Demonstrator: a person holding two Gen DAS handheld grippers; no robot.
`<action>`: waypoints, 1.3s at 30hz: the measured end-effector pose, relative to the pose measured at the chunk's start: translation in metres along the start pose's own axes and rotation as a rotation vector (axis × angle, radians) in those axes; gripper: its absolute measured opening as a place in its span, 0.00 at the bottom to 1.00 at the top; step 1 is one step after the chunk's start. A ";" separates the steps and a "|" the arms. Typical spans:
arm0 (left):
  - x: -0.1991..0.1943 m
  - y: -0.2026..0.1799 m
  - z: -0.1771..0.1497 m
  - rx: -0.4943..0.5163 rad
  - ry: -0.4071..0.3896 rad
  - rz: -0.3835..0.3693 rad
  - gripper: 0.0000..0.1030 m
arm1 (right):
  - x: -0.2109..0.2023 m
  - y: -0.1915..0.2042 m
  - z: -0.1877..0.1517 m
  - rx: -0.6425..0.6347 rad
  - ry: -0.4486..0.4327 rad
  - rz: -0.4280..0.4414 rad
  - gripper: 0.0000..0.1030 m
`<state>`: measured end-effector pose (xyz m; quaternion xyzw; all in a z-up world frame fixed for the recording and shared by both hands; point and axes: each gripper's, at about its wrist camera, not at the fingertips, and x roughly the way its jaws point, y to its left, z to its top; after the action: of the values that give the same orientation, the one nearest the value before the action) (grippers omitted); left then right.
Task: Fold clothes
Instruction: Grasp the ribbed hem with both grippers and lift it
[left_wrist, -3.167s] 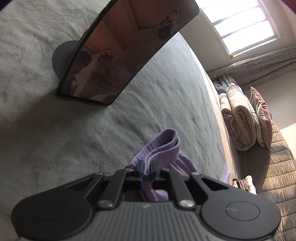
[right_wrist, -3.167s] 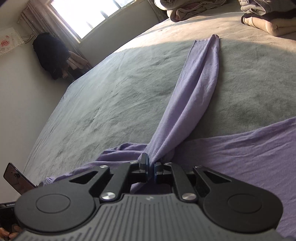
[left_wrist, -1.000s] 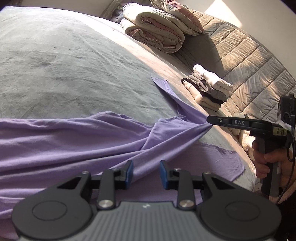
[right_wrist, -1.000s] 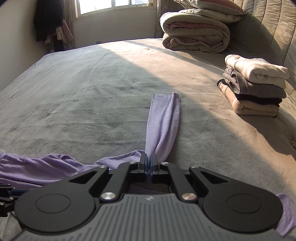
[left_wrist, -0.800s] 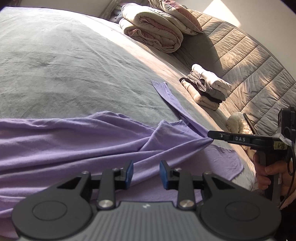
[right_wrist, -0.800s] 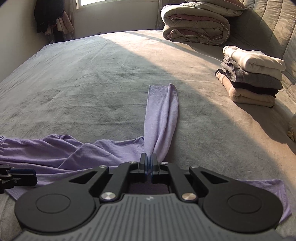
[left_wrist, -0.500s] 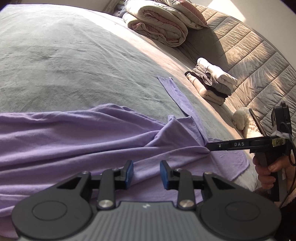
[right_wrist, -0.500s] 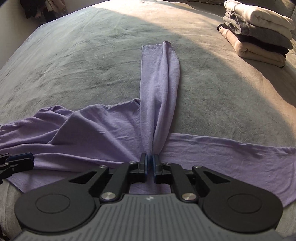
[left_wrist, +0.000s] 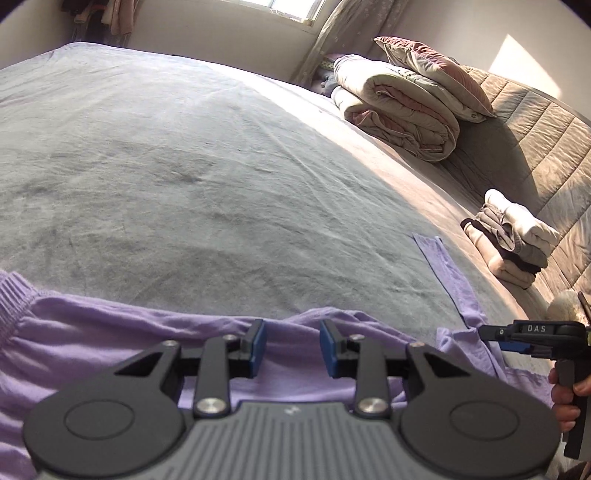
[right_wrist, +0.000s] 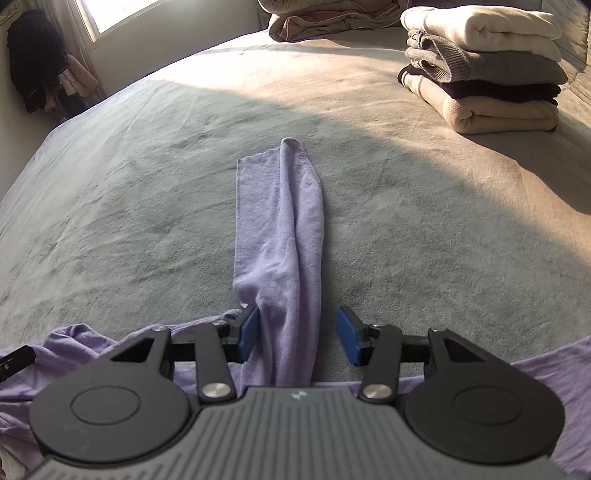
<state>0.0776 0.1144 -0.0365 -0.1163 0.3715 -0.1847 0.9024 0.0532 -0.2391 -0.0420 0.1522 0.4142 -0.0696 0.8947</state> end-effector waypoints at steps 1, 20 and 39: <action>-0.001 -0.003 -0.001 0.023 -0.001 -0.005 0.31 | -0.002 0.002 0.001 -0.013 -0.017 0.001 0.49; 0.003 -0.023 -0.029 0.207 0.139 -0.205 0.29 | 0.085 0.066 0.016 0.163 0.469 0.818 0.49; 0.002 -0.020 -0.029 0.205 0.154 -0.220 0.29 | 0.112 0.135 0.017 0.061 0.715 0.888 0.47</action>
<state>0.0534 0.0927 -0.0511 -0.0490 0.4039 -0.3276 0.8527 0.1712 -0.1167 -0.0878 0.3514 0.5854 0.3570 0.6375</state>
